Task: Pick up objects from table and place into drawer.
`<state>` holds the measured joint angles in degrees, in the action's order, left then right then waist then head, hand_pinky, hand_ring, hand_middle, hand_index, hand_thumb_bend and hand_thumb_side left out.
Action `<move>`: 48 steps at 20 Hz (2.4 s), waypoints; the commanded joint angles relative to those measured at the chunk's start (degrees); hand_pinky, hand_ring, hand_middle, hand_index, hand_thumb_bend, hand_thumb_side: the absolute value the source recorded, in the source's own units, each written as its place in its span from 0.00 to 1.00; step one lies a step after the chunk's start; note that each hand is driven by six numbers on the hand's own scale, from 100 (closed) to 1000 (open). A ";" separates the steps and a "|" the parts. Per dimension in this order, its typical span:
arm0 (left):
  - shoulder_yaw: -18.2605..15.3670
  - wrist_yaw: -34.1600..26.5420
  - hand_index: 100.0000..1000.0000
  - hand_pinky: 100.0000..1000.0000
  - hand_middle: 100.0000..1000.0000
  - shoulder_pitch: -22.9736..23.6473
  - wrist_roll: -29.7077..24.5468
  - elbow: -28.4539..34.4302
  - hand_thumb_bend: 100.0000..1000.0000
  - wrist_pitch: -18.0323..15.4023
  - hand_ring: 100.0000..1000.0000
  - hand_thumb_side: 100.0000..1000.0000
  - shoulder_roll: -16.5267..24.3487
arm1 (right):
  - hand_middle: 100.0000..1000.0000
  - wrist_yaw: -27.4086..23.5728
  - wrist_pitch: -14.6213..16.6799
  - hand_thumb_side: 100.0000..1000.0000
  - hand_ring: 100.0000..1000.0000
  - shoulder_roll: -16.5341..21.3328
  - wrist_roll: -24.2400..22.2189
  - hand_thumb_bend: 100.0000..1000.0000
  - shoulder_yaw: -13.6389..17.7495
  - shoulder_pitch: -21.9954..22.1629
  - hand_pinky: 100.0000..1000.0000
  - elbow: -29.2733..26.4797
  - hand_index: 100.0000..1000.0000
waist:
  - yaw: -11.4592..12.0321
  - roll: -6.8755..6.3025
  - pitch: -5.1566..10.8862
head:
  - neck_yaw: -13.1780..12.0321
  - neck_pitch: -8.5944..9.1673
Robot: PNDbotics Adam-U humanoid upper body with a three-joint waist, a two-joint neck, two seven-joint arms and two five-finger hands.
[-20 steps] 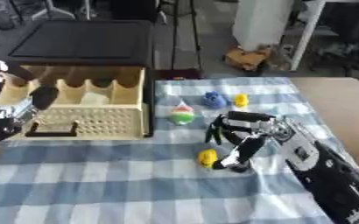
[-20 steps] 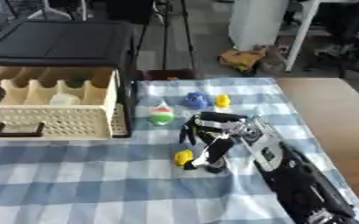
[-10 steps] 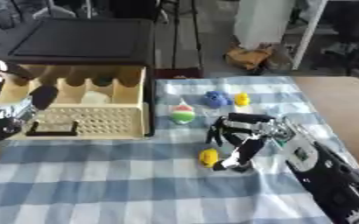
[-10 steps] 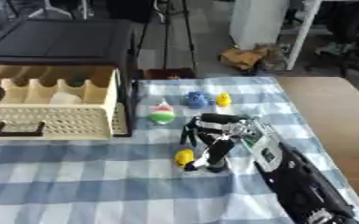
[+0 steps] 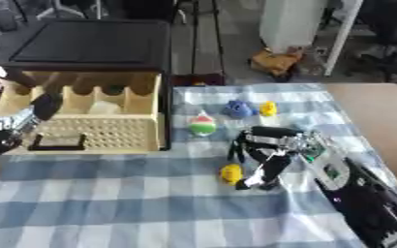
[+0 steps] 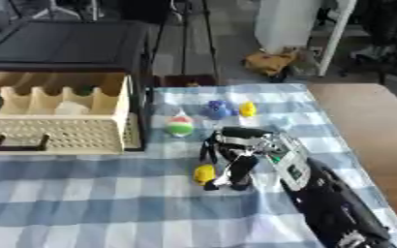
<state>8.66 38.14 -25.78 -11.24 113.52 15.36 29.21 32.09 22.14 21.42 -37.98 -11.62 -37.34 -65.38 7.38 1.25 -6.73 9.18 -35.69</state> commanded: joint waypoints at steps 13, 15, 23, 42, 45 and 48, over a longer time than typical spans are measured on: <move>-0.30 -0.29 0.64 0.00 0.00 -1.32 -0.02 1.07 0.64 -0.37 0.00 1.00 0.54 | 0.41 2.22 0.47 0.26 0.18 0.18 0.95 0.46 0.63 -1.75 0.10 0.87 0.67 | 0.45 -0.43 0.43 | 0.37 -0.03; -0.29 -0.30 0.64 0.00 0.00 -1.35 -0.04 1.07 0.64 -0.40 0.00 1.00 0.54 | 0.41 2.41 0.52 0.25 0.18 0.16 0.98 0.45 0.63 -1.74 0.10 1.07 0.67 | 0.50 -0.48 0.40 | 0.37 -0.03; -0.28 -0.37 0.64 0.00 0.00 -1.37 -0.04 1.07 0.64 -0.48 0.00 1.00 0.53 | 0.42 3.54 0.98 0.20 0.18 0.12 1.12 0.40 0.54 -1.67 0.10 1.90 0.67 | 0.60 -0.54 0.31 | 0.42 -0.03; -0.31 -0.42 0.64 0.00 0.00 -1.27 0.06 1.07 0.64 -0.50 0.00 1.00 0.55 | 0.42 5.77 1.65 0.15 0.18 -0.32 1.67 0.38 0.24 -1.39 0.10 3.02 0.67 | 0.58 -0.56 0.23 | 0.34 -0.09; -0.32 -0.44 0.64 0.00 0.00 -1.28 0.07 1.07 0.64 -0.52 0.00 1.00 0.52 | 0.42 6.21 1.73 0.14 0.18 -0.55 1.75 0.37 0.20 -1.38 0.10 3.27 0.67 | 0.64 -0.57 0.21 | 0.39 -0.08; -0.32 -0.48 0.64 0.00 0.00 -1.28 0.09 1.07 0.64 -0.55 0.00 1.00 0.52 | 0.42 6.63 1.87 0.13 0.18 -0.77 1.83 0.36 0.14 -1.32 0.09 3.55 0.67 | 0.67 -0.56 0.19 | 0.42 -0.09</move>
<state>8.67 37.88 -26.16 -11.25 113.52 14.93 29.20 37.80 23.83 20.27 -36.11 -11.61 -37.81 -61.81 7.99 0.94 -7.09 9.49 -35.69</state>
